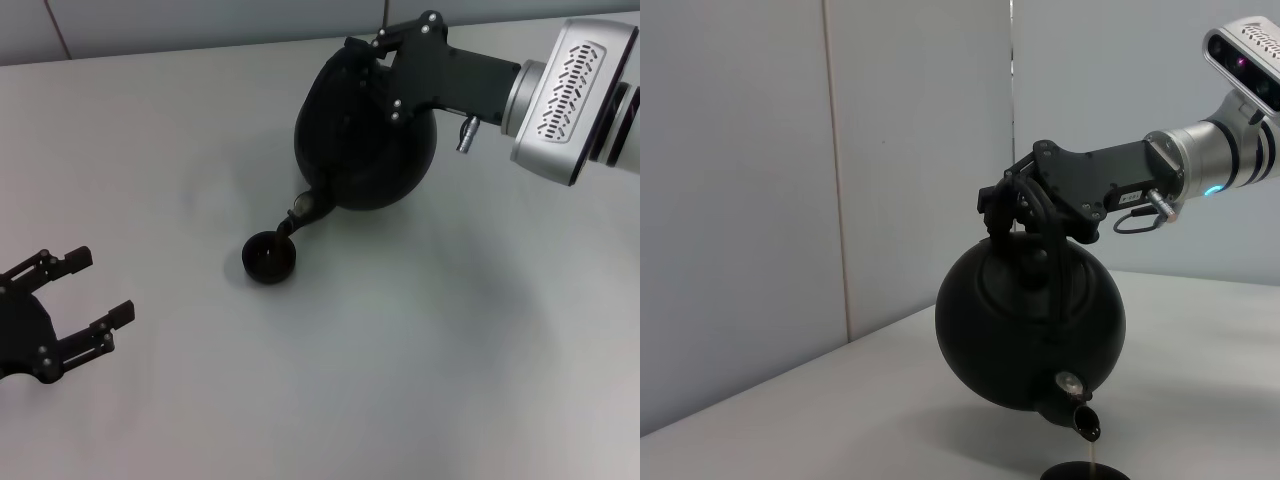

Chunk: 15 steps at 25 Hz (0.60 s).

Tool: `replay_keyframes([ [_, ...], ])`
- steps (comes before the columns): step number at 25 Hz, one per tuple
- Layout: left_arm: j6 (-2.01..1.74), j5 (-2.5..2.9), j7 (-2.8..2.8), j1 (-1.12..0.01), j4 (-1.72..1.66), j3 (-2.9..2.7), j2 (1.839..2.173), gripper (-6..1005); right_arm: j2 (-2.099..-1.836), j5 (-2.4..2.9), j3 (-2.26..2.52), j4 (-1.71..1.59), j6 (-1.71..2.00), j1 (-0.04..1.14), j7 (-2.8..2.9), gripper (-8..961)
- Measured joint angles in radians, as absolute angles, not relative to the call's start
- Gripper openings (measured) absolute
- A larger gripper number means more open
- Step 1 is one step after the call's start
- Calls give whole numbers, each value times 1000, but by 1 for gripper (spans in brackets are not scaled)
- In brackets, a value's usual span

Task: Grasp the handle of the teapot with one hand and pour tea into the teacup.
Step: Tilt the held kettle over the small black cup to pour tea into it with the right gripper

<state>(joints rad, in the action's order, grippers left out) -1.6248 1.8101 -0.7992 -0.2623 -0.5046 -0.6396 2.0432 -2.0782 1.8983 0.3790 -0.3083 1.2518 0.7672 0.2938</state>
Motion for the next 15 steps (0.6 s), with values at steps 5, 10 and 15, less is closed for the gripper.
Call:
replay_keyframes([
  [5, -1624, 1810, -799, -262, -505, -633, 2043, 770, -2080, 1898, 379, -308, 1253, 775, 281, 92],
  [10, -1624, 1810, -799, -262, -505, -631, 2043, 770, -2080, 1898, 396, -316, 1253, 784, 279, 93],
  [15, -1624, 1810, -799, -262, -505, -630, 2044, 770, -2080, 1897, 416, -320, 1248, 788, 279, 94],
])
